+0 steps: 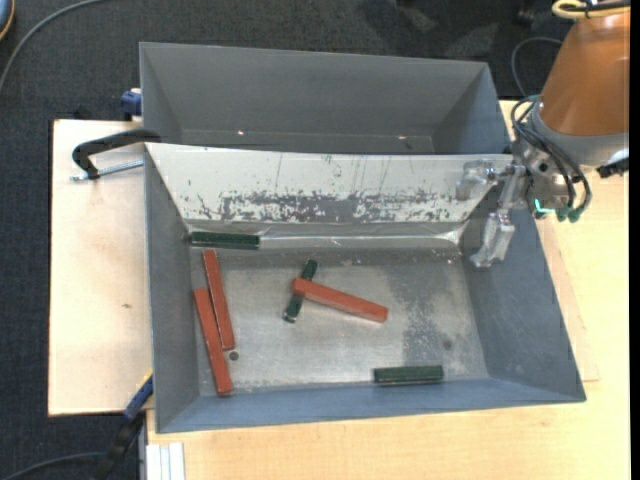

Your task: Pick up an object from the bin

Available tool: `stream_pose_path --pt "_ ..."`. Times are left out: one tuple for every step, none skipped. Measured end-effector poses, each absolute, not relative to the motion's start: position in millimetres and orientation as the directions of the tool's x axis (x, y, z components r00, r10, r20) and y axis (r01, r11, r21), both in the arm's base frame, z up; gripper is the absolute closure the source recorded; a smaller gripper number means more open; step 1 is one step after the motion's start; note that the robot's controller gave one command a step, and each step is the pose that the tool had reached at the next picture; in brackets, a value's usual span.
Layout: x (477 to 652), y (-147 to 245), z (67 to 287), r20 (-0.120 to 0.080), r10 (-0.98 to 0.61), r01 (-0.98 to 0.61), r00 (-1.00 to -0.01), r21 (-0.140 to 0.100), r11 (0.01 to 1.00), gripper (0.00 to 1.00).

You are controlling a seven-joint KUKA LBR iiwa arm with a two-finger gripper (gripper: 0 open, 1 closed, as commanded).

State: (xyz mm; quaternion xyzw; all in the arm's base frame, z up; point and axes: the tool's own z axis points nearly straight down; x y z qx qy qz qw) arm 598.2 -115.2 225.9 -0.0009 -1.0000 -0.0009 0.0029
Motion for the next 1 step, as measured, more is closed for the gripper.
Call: stream_pose_path --pt "570.6 -83.2 96.7 0.007 -0.118 -0.118 -0.993 0.004 0.993 0.0"
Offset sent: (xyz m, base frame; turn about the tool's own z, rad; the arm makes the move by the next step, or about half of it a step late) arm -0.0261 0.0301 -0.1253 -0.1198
